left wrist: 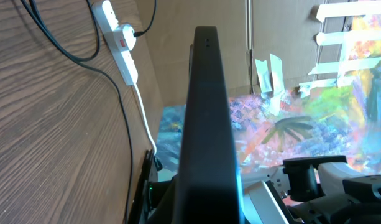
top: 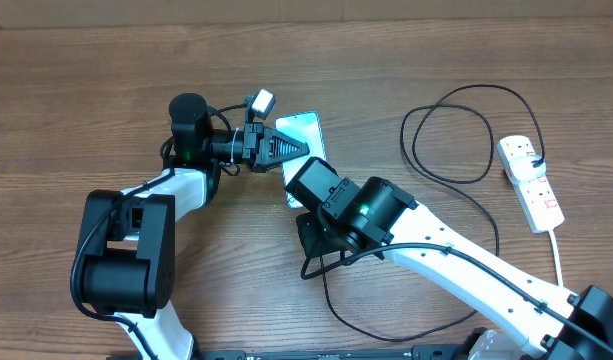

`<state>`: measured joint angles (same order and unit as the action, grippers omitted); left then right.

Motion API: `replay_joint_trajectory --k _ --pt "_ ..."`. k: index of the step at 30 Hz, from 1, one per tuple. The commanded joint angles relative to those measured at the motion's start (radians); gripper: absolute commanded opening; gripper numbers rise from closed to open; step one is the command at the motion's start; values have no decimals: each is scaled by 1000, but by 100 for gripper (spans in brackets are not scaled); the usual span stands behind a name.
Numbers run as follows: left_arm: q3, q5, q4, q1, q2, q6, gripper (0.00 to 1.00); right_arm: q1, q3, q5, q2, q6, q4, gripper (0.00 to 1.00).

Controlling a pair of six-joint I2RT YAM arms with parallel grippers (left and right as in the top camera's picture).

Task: Plug charger to phone and switch on socket

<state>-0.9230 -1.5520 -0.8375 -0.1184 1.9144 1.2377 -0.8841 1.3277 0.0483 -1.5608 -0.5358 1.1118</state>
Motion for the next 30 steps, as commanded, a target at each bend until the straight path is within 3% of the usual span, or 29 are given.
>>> replay_joint_trajectory --k 1,30 --pt "-8 -2 -5 -5 -9 24 4 3 18 6 -4 2 -3 4" --pt "-8 -27 -5 -5 -9 -12 4 5 18 -28 -5 2 -7 4"
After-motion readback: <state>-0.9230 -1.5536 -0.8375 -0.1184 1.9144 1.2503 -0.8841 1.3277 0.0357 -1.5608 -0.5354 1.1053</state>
